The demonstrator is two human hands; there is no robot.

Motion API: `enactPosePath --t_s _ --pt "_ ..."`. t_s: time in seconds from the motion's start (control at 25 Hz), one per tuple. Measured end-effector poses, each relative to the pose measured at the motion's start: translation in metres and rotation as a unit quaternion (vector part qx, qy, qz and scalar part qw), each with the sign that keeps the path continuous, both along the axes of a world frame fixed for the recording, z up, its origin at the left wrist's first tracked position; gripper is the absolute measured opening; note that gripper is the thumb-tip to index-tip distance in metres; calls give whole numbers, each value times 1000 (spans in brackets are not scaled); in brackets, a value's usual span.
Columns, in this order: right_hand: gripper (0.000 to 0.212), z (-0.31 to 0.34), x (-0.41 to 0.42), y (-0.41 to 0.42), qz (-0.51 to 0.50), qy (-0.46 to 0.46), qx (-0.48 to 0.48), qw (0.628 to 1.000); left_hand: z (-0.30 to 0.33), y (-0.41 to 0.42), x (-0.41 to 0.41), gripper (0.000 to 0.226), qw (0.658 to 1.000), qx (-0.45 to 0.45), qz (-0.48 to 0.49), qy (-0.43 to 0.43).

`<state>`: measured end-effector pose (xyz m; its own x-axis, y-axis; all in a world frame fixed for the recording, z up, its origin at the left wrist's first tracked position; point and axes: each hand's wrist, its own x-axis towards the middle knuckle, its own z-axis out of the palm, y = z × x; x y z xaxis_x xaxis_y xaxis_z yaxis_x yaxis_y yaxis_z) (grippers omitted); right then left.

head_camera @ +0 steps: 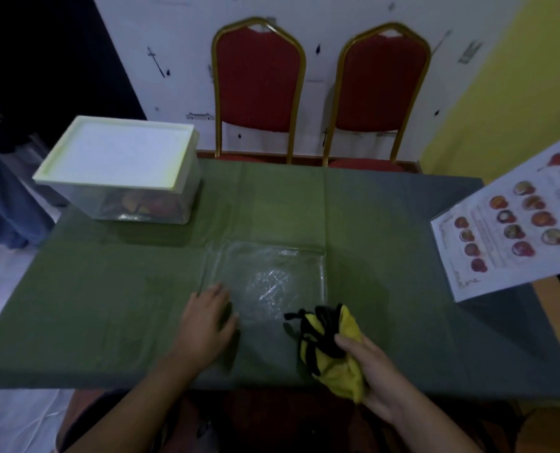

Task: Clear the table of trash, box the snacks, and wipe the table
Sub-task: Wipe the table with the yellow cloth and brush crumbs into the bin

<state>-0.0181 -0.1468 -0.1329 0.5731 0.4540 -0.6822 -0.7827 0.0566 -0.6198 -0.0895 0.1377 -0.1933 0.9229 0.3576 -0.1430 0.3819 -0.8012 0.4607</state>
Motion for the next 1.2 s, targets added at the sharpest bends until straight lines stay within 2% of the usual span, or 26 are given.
enactPosePath --t_s 0.04,0.08,0.12,0.16,0.24,0.32,0.44,0.52,0.64,0.76,0.92,1.08,1.2 --pt "36 7 8 12 -17 44 36 998 17 -14 3 69 987 -151 46 -17" --pt "41 14 15 26 -26 71 66 995 34 -27 6 66 943 -320 91 -14" --pt "47 18 21 37 -32 86 95 991 47 -40 10 63 875 -470 118 15" --pt "53 21 25 47 -35 94 125 987 57 -49 14 58 802 -582 127 52" --pt "51 26 30 65 -27 94 164 982 67 -57 17 50 707 -691 126 77" --pt "38 28 33 78 1 68 121 990 73 -55 22 40 682 -716 145 36" --pt "29 21 34 87 35 -33 -21 999 77 -47 28 27 745 -641 184 -26" --pt "30 15 33 87 23 -94 -106 990 77 -42 30 24 770 -606 195 -45" --pt "30 13 20 84 -16 -117 -134 984 81 -40 31 27 800 -573 175 -38" --pt "23 16 6 73 -94 -109 -108 984 86 -45 34 29 820 -558 119 -31" --pt "28 20 -9 41 -198 -133 -133 962 87 -69 44 35 873 -488 -7 -23" --pt "28 34 -32 -17 -280 -207 -216 912 92 -129 61 36 898 -418 -128 -54" --pt "28 45 -53 -81 -348 -239 -257 869 99 -202 66 34 899 -374 -214 -81"
